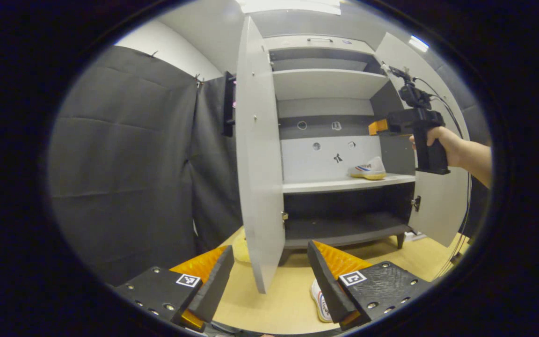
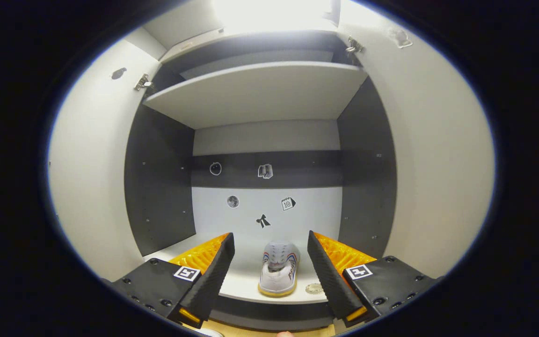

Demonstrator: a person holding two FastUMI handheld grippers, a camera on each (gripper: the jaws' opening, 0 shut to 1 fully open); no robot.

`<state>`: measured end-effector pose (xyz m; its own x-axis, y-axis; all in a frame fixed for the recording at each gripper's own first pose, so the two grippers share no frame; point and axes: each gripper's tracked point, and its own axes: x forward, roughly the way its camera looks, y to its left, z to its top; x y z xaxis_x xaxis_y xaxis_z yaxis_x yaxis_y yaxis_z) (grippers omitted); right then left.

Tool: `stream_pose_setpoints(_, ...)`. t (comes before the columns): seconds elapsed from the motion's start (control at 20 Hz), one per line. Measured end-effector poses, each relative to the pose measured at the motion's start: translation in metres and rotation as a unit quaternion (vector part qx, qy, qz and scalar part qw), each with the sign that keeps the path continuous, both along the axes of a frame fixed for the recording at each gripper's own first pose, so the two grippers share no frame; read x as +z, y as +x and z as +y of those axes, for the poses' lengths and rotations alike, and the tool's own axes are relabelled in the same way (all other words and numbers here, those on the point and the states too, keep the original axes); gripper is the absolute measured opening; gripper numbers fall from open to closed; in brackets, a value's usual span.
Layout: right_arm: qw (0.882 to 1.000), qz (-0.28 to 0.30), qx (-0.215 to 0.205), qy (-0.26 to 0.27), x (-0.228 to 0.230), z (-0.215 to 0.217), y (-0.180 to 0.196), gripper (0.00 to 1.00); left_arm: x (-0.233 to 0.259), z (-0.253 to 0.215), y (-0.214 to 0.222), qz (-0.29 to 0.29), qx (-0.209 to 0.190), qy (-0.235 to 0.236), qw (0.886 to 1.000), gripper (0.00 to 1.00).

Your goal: Grab one shoe with the right hand and put it into the shoe cabinet, grab the other shoe with the left hand and put it into the shoe cabinet; then close the right door with the right hand and the left door with the left hand.

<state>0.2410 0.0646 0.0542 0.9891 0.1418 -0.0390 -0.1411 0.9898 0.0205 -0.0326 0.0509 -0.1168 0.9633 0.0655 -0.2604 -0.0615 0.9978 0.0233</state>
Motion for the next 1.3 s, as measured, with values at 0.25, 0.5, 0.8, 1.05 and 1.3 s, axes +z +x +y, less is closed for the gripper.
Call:
stream_pose_setpoints(0.25,0.999,-0.015,-0.023,-0.027,-0.013,-0.033,-0.058,0.92,-0.049,-0.04,0.01,0.057,-0.064,-0.023,0.996,0.91)
stream_pose_setpoints(0.5,0.997,0.021,-0.037,-0.056,-0.05,-0.052,-0.102,0.98,-0.103,-0.072,0.017,0.112,-0.116,-0.028,0.986,0.92)
stream_pose_setpoints(0.8,0.992,0.072,-0.053,-0.085,-0.083,-0.074,-0.143,1.0,-0.179,-0.085,0.02,0.203,-0.14,-0.029,0.969,0.92)
stream_pose_setpoints(1.05,0.989,0.09,-0.065,-0.094,-0.092,-0.08,-0.166,0.97,-0.228,-0.085,0.014,0.266,-0.139,-0.018,0.954,0.92)
stream_pose_setpoints(1.3,0.989,0.101,-0.064,-0.086,-0.096,-0.075,-0.184,0.96,-0.257,-0.087,0.011,0.311,-0.14,-0.021,0.94,0.92)
